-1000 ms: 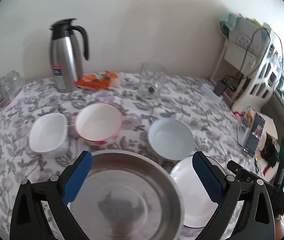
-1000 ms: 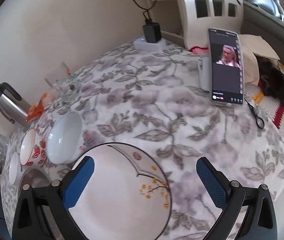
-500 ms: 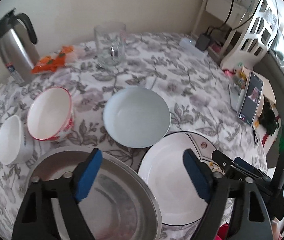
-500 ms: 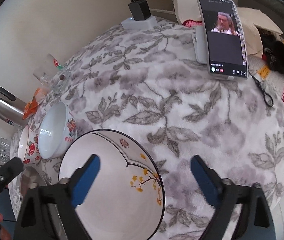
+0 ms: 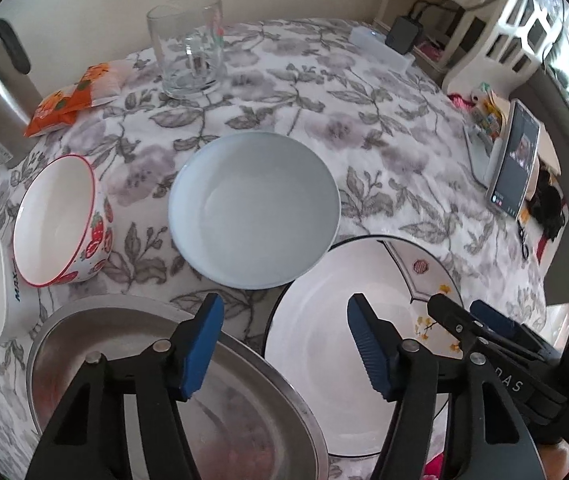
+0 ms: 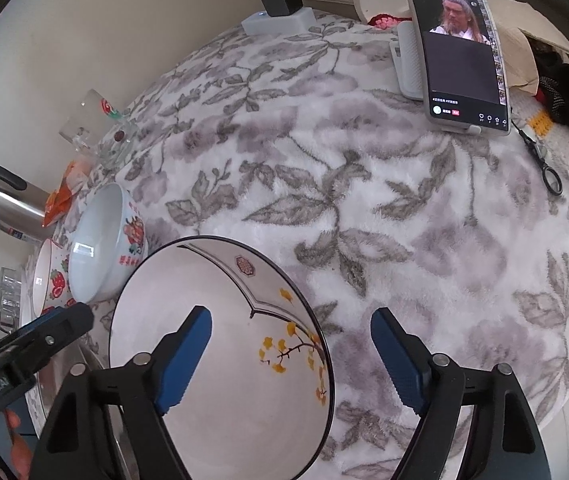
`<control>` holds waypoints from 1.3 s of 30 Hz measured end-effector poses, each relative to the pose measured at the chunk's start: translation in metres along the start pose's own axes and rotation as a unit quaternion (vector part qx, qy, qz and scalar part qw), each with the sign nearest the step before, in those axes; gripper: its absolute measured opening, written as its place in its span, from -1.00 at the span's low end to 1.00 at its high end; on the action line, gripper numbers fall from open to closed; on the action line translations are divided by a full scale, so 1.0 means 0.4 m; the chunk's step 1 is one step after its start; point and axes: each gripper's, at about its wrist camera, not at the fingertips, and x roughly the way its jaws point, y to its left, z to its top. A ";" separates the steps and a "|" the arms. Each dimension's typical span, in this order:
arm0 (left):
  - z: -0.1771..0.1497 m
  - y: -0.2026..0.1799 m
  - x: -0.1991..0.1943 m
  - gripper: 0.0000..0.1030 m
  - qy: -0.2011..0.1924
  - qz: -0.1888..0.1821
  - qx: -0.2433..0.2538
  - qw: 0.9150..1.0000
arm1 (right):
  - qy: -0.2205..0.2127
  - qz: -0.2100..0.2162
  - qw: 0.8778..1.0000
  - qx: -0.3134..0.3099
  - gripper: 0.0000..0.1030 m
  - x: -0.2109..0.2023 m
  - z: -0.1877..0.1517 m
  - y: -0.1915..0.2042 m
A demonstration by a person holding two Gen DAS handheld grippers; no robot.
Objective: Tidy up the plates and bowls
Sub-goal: 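Move both grippers to the rim of the white yellow-blossom plate, then close both grippers on the white yellow-blossom plate rim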
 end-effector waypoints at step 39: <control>0.006 -0.029 0.117 -0.27 0.045 -0.008 0.007 0.999 | 0.037 0.038 0.998 0.047 -0.68 0.001 -0.019 -0.060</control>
